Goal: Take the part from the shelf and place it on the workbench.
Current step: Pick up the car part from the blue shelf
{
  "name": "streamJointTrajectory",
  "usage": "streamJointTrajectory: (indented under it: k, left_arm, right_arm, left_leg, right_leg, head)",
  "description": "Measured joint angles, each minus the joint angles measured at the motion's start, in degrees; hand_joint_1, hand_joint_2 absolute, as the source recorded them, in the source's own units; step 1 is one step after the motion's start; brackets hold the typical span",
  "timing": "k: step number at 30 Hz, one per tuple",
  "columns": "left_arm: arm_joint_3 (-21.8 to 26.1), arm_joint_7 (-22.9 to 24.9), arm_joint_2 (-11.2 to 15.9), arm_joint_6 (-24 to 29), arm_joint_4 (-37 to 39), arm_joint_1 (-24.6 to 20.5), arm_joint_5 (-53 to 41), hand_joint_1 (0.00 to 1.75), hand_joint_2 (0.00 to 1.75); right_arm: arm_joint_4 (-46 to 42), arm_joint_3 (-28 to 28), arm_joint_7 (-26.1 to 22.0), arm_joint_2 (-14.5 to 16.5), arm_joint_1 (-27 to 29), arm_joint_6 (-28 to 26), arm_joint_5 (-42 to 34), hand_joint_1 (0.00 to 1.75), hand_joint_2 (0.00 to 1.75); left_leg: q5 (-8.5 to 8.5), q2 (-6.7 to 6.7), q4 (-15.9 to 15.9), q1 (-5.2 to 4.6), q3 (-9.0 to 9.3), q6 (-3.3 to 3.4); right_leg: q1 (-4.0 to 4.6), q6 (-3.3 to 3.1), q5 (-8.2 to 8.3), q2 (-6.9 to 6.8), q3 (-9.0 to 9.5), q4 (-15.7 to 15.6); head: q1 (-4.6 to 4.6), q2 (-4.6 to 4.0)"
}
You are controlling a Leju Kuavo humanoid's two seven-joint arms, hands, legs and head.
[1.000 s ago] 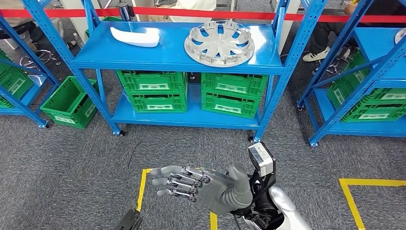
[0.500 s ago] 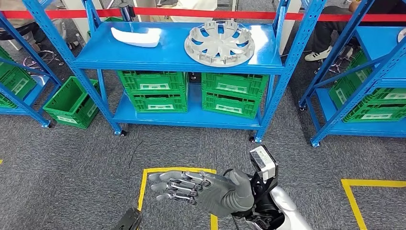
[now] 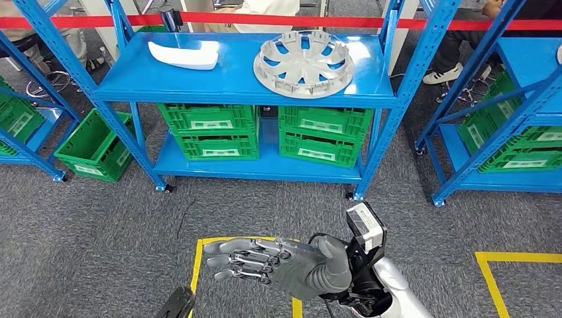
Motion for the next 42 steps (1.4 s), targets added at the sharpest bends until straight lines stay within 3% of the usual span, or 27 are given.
streamJointTrajectory:
  k: [2, 5, 6, 8, 9, 10, 11, 12, 13, 14, 16, 18, 20, 22, 23, 24, 27, 28, 30, 32, 33, 34, 36, 38, 39, 40, 42]
  left_arm:
    - [0.1, 0.0, 0.0, 0.0, 0.0, 0.0, -0.1, 0.00, 0.00]
    - [0.1, 0.0, -0.1, 0.0, 0.0, 0.0, -0.2, 0.00, 0.00]
    - [0.1, 0.0, -0.2, 0.0, 0.0, 0.1, -0.2, 0.00, 0.00]
    - [0.1, 0.0, -0.3, 0.0, 0.0, 0.2, -0.3, 0.00, 0.00]
    - [0.1, 0.0, -0.4, 0.0, 0.0, 0.2, -0.3, 0.00, 0.00]
    - [0.1, 0.0, -0.5, 0.0, 0.0, 0.2, -0.3, 0.00, 0.00]
    - [0.1, 0.0, -0.5, 0.0, 0.1, 0.3, -0.3, 0.00, 0.00]
    - [0.1, 0.0, -0.5, 0.0, 0.1, 0.3, -0.3, 0.00, 0.00]
    - [0.1, 0.0, -0.4, 0.0, 0.1, 0.2, -0.3, 0.00, 0.00]
    - [0.1, 0.0, -0.4, 0.0, 0.1, 0.0, -0.3, 0.00, 0.00]
    - [0.2, 0.0, -0.4, 0.0, 0.0, -0.4, -0.3, 0.00, 0.00]
    - [0.2, 0.0, -0.5, 0.0, 0.0, -0.5, -0.3, 0.00, 0.00]
    - [0.2, 0.0, -0.4, 0.0, 0.1, -0.3, -0.3, 0.00, 0.00]
    - [0.2, 0.0, -0.4, 0.0, 0.1, -0.1, -0.3, 0.00, 0.00]
    - [0.2, 0.0, -0.4, 0.0, 0.2, 0.0, -0.3, 0.00, 0.00]
    - [0.2, 0.0, -0.4, 0.0, 0.2, 0.2, -0.3, 0.00, 0.00]
    - [0.2, 0.1, -0.3, -0.1, 0.6, 0.9, -0.4, 0.00, 0.00]
    - [0.2, 0.1, -0.2, -0.1, 0.7, 1.0, -0.5, 0.00, 0.00]
    - [0.3, 0.1, -0.2, -0.2, 0.6, 0.7, -0.7, 0.00, 0.00]
    - [0.4, 0.1, -0.2, -0.3, 0.5, 0.2, -0.8, 0.00, 0.00]
    - [0.4, 0.1, -0.3, -0.3, 0.5, 0.0, -0.9, 0.00, 0.00]
    - [0.4, 0.1, -0.3, -0.3, 0.5, 0.0, -0.9, 0.00, 0.00]
    - [0.4, 0.2, -0.3, -0.3, 0.5, 0.1, -0.9, 0.00, 0.00]
    - [0.4, 0.2, -0.4, -0.3, 0.5, 0.1, -0.9, 0.00, 0.00]
    - [0.4, 0.2, -0.4, -0.2, 0.5, 0.1, -0.9, 0.00, 0.00]
    - [0.4, 0.2, -0.5, -0.2, 0.5, 0.1, -1.0, 0.00, 0.00]
    - [0.5, 0.1, -0.9, -0.2, 0.5, 0.0, -1.0, 0.00, 0.00]
  right_arm:
    - [0.0, 0.0, -0.1, 0.0, -0.2, 0.2, 0.0, 0.00, 0.00]
    - [0.2, 0.0, -0.2, -0.1, -0.2, 0.3, 0.0, 0.00, 0.00]
    - [0.2, 0.0, -0.2, -0.2, -0.1, 0.3, 0.0, 0.00, 0.00]
    - [0.3, 0.0, -0.2, -0.4, 0.0, 0.4, 0.0, 0.00, 0.00]
    - [0.3, 0.0, -0.2, -0.4, 0.0, 0.4, 0.0, 0.00, 0.00]
    - [0.4, 0.0, -0.2, -0.5, 0.1, 0.4, 0.0, 0.00, 0.00]
    - [0.5, 0.0, -0.2, -0.6, 0.2, 0.4, 0.1, 0.00, 0.00]
    - [0.6, 0.0, -0.2, -0.7, 0.2, 0.4, 0.1, 0.00, 0.00]
    - [0.6, 0.0, -0.2, -0.7, 0.2, 0.4, 0.1, 0.00, 0.00]
    - [0.5, 0.0, -0.2, -0.6, 0.1, 0.4, 0.1, 0.00, 0.00]
    - [0.5, 0.0, -0.2, -0.4, -0.1, 0.4, 0.1, 0.00, 0.00]
    - [0.5, 0.1, -0.2, -0.2, -0.1, 0.5, 0.1, 0.00, 0.00]
    - [0.5, 0.1, -0.2, -0.2, -0.1, 0.5, 0.1, 0.00, 0.00]
    - [0.5, 0.2, -0.2, -0.2, 0.0, 0.5, 0.1, 0.00, 0.00]
    - [0.5, 0.2, -0.2, -0.2, 0.0, 0.5, 0.1, 0.00, 0.00]
    - [0.5, 0.2, -0.2, -0.2, 0.0, 0.5, 0.1, 0.00, 0.00]
    - [0.8, 0.2, -0.2, -0.3, 0.2, 0.6, 0.1, 0.00, 0.00]
    - [0.8, 0.2, -0.2, -0.3, 0.2, 0.6, 0.1, 0.00, 0.00]
    - [0.7, 0.2, -0.3, -0.1, 0.0, 0.8, 0.1, 0.00, 0.00]
    - [0.6, 0.2, -0.3, 0.0, -0.3, 0.9, 0.0, 0.00, 0.00]
    - [0.6, 0.2, -0.3, 0.0, -0.4, 0.9, 0.0, 0.00, 0.00]
    - [0.6, 0.2, -0.3, 0.0, -0.3, 0.9, 0.0, 0.00, 0.00]
    - [0.7, 0.2, -0.3, -0.2, -0.2, 0.9, 0.0, 0.00, 0.00]
    - [0.7, 0.2, -0.3, -0.4, -0.1, 0.9, 0.0, 0.00, 0.00]
    - [0.7, 0.2, -0.3, -0.4, -0.1, 1.0, 0.0, 0.00, 0.00]
    - [0.7, 0.2, -0.3, -0.4, -0.1, 1.0, 0.0, 0.00, 0.00]
    - [0.7, 0.2, -0.3, -0.5, 0.0, 1.2, 0.0, 0.00, 0.00]
  left_leg:
    - [-0.40, -0.20, -0.8, 0.32, 2.25, 0.56]
    - [-1.97, -0.43, -0.9, 0.47, 4.15, 0.72]
    - [-2.73, -0.58, -0.9, 0.54, 4.98, 0.57]
    - [-4.50, -0.88, -0.9, 0.76, 7.17, 0.09]
    - [-5.56, -0.98, -0.9, 0.88, 8.32, -0.21]
    - [-6.76, -1.01, -0.8, 0.90, 9.60, -0.56]
    - [-7.97, -1.01, -0.9, 0.85, 10.60, -0.92]
    - [-9.06, -0.93, -1.1, 0.79, 11.54, -1.31]
    - [-9.64, -0.85, -1.2, 0.75, 12.51, -1.66]
    - [-9.40, -0.78, -0.6, 0.77, 12.72, -1.96]
    - [-6.66, -0.59, 5.3, 0.99, 10.07, -2.47]
    - [-5.17, -0.43, 14.4, 1.23, 3.55, -3.03]
    - [-9.32, -0.39, 19.2, 1.33, -2.32, -3.55]
    - [-15.02, -0.36, 18.7, 1.35, -6.26, -3.68]
    - [-15.92, -0.34, 16.9, 1.33, -7.60, -3.50]
    - [-14.26, -0.31, 14.3, 1.25, -8.56, -3.14]
    - [2.36, -0.22, 5.1, 0.67, -9.14, -1.61]
    - [5.60, -0.27, 3.5, 0.46, -8.55, -1.36]
    - [4.70, -0.50, 2.5, 0.28, -6.25, -1.12]
    - [3.27, -0.76, 1.2, 0.38, -3.25, -0.55]
    - [2.60, -0.90, 0.6, 0.47, -1.66, -0.26]
    - [1.67, -0.92, 0.3, 0.48, -0.37, -0.04]
    - [0.01, -1.15, 0.1, 0.45, 2.17, 0.13]
    - [-1.64, -1.54, 0.1, 0.26, 4.62, 0.09]
    - [-2.52, -1.72, 0.1, 0.05, 5.67, 0.07]
    - [-3.39, -1.87, 0.1, -0.07, 6.45, 0.10]
    - [-5.05, -2.17, 0.0, -0.38, 7.67, -0.12]
  right_leg:
    - [-0.01, 0.15, -0.20, -0.07, -2.27, 4.4]
    - [-0.19, -0.19, -3.05, -0.06, -10.54, 14.7]
    - [-0.27, -0.22, -4.55, -0.07, -12.58, 15.9]
    - [-0.56, 0.43, -5.68, -0.16, -13.91, 13.1]
    - [-0.77, 1.27, -4.22, -0.31, -13.63, 9.7]
    - [-0.94, 2.40, -0.71, -0.64, -13.15, 6.2]
    - [-0.96, 2.87, 2.85, -1.01, -12.45, 3.6]
    - [-0.83, 2.73, 5.76, -1.25, -11.82, 1.9]
    - [-0.68, 1.94, 7.38, -1.36, -11.24, 1.3]
    - [-0.55, 0.61, 7.00, -1.14, -10.50, 1.4]
    - [-0.76, -1.06, 5.60, -0.67, -9.03, 1.1]
    - [-0.96, -1.84, 3.94, -0.43, -7.00, 0.7]
    - [-0.99, -2.04, 1.91, -0.13, -4.59, 0.5]
    - [-0.98, -1.96, -0.34, 0.25, -1.76, 0.4]
    - [-0.94, -1.89, -1.53, 0.38, -0.19, 0.3]
    - [-0.87, -1.80, -2.75, 0.45, 1.41, 0.2]
    - [-0.56, -1.26, -6.16, 0.88, 5.52, -0.9]
    - [-0.40, -0.83, -6.69, 1.03, 6.94, -1.4]
    - [-0.24, 0.64, -5.56, 1.10, 8.31, -0.4]
    - [-0.24, 1.60, -2.71, 0.78, 5.24, 6.2]
    - [-0.17, 1.32, -2.29, 0.61, 2.31, 10.5]
    - [-0.12, 0.57, -3.11, 0.47, -0.89, 14.2]
    - [0.02, -0.94, -7.79, 0.41, -6.26, 17.0]
    - [0.10, -1.23, -11.89, 0.37, -9.39, 14.5]
    - [0.21, -0.84, -11.66, 0.35, -10.18, 11.7]
    - [0.49, -0.20, -8.83, 0.35, -10.53, 8.1]
    - [1.00, 0.61, -0.90, 0.57, -10.11, 2.4]
  head:
    - [0.21, -0.01]
    - [0.44, 0.01]
    - [0.44, 0.01]
    - [0.46, 0.01]
    - [0.47, 0.01]
    - [0.50, 0.01]
    - [0.51, 0.01]
    - [0.41, 0.01]
    - [0.35, 0.01]
    - [0.24, 0.01]
    - [0.14, 0.01]
    - [0.05, 0.01]
    - [-0.02, 0.01]
    - [-0.03, 0.01]
    - [-0.03, 0.01]
    - [-0.03, 0.01]
    - [0.04, 0.01]
    - [0.02, 0.01]
    - [0.00, 0.01]
    - [0.18, -0.01]
    - [0.24, -0.02]
    - [0.34, -0.02]
    - [0.34, 0.00]
    - [0.38, 0.01]
    - [0.45, 0.01]
    - [0.49, 0.01]
    - [0.25, 0.01]
